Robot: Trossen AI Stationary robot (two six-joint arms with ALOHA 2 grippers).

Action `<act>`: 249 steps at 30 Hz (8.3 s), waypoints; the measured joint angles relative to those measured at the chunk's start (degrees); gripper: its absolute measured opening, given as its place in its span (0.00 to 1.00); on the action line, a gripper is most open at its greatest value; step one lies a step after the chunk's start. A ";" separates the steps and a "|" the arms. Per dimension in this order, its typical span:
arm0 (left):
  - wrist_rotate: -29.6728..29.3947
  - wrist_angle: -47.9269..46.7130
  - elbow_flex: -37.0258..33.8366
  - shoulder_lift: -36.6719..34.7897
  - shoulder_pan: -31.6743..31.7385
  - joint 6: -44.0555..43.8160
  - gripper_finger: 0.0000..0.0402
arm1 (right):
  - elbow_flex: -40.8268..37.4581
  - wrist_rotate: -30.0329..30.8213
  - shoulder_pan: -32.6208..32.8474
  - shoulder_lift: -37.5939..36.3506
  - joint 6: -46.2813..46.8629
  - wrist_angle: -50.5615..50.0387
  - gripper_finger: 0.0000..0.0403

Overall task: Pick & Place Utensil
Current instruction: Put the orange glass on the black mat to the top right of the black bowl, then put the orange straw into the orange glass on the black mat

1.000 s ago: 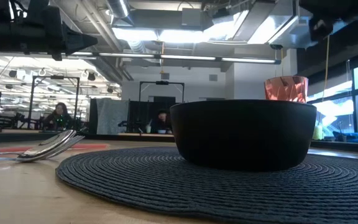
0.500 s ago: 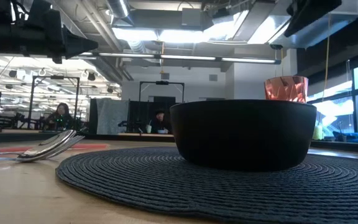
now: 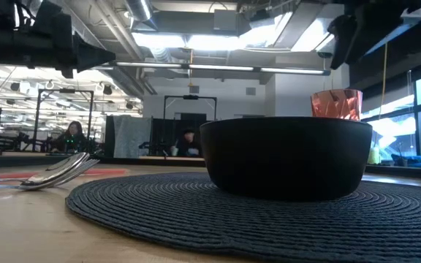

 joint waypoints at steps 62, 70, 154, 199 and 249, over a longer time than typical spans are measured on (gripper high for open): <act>-0.07 -1.87 0.00 -0.01 0.00 -1.57 0.02 | 3.54 -8.75 -8.24 11.39 -8.96 -0.77 0.04; -0.11 -2.51 0.00 -0.02 0.00 -1.58 0.01 | 6.00 -12.14 2.05 11.37 -5.04 -0.90 0.02; -1.92 -3.73 0.00 -0.02 0.01 -5.05 0.01 | -36.33 -16.29 8.36 -39.14 -15.18 62.15 0.03; 0.59 -20.50 6.10 3.37 -2.69 -21.93 0.01 | -57.46 -8.33 6.49 -60.06 -15.84 69.63 0.01; 21.69 -69.66 53.31 78.40 1.25 -42.56 0.54 | -57.46 -8.94 6.50 -60.02 -11.49 71.05 0.06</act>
